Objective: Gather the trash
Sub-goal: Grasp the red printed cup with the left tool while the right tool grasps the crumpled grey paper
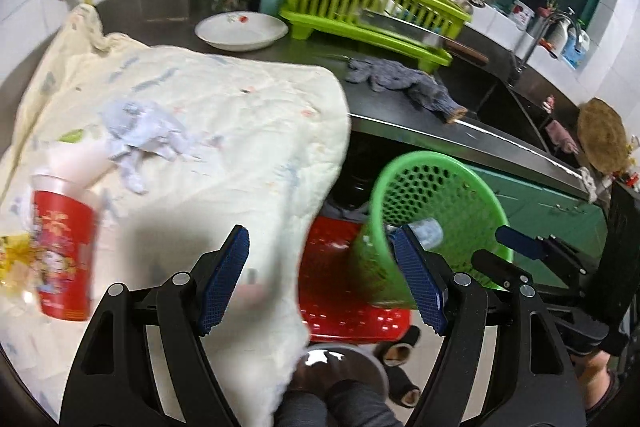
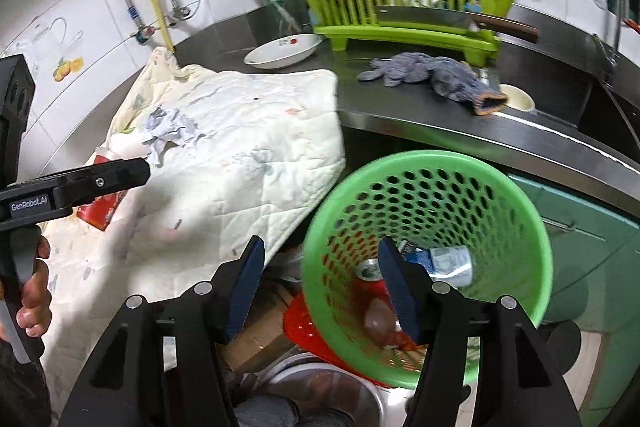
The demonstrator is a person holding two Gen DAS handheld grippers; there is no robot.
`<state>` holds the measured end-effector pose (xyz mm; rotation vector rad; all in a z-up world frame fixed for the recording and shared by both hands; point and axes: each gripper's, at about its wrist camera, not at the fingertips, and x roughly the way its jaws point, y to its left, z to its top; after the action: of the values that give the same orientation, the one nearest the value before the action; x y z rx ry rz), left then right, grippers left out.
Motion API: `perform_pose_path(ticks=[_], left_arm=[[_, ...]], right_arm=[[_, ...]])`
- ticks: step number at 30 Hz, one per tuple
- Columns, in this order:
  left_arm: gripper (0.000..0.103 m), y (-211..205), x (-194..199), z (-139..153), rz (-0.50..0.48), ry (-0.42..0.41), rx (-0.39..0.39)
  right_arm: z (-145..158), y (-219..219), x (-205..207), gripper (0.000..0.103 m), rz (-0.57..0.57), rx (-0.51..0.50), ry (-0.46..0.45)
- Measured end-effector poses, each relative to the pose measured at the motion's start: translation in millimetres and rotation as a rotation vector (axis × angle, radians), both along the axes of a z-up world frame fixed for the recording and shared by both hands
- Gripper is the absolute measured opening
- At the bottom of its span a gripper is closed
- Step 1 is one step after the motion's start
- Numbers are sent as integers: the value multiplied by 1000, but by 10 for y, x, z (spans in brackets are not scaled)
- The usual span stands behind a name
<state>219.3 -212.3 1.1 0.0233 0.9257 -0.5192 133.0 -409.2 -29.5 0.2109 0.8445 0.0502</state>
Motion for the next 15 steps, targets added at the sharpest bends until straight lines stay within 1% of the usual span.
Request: perform_pose_path(ticks=[6, 7, 9, 11, 14, 15], left_arm=[[74, 414, 34, 92, 63, -48, 37], [74, 544, 55, 104, 85, -54, 39], [74, 747, 93, 114, 118, -53, 36], [74, 906, 118, 126, 149, -65, 52], [75, 1159, 165, 122, 192, -74, 71], [77, 1236, 184, 114, 205, -70, 72]], right_arm=[[3, 329, 230, 58, 67, -5, 10], [2, 389, 267, 59, 77, -9, 11], [4, 495, 347, 62, 95, -13, 13], [9, 618, 449, 63, 118, -6, 16], [15, 804, 617, 68, 151, 7, 19], [14, 872, 679, 68, 163, 6, 21]])
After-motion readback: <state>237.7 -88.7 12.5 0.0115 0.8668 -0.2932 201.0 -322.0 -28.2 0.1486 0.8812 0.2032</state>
